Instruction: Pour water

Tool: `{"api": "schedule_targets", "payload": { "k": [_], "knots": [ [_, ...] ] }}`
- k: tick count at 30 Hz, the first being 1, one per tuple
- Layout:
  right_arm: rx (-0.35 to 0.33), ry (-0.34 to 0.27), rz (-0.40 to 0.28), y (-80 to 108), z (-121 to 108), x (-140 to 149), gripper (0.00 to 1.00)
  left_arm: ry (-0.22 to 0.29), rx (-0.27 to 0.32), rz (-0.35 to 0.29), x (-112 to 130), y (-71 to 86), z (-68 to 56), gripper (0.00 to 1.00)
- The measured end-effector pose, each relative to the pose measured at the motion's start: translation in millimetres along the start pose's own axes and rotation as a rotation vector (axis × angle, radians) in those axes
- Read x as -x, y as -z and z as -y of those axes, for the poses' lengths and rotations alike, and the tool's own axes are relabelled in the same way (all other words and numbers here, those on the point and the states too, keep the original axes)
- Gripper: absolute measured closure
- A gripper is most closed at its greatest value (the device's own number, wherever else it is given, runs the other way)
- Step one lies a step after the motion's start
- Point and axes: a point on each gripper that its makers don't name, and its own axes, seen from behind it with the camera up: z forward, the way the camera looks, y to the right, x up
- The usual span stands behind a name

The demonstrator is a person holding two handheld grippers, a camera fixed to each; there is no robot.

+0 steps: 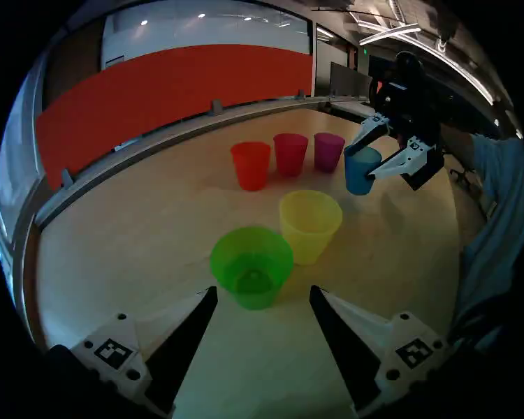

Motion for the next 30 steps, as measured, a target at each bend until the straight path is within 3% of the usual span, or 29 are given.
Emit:
{"api": "schedule_targets", "payload": {
  "k": [17,30],
  "knots": [
    [0.019,-0.017,0.014,-3.7,1,20,0.07,0.023,-0.022,-0.039,-2,16.2,2.8,0.02],
    [0.033,-0.024,0.021,0.5,1,24,0.0,0.035,-0.01,-0.037,1,15.6,-2.2,0.02]
  ]
}}
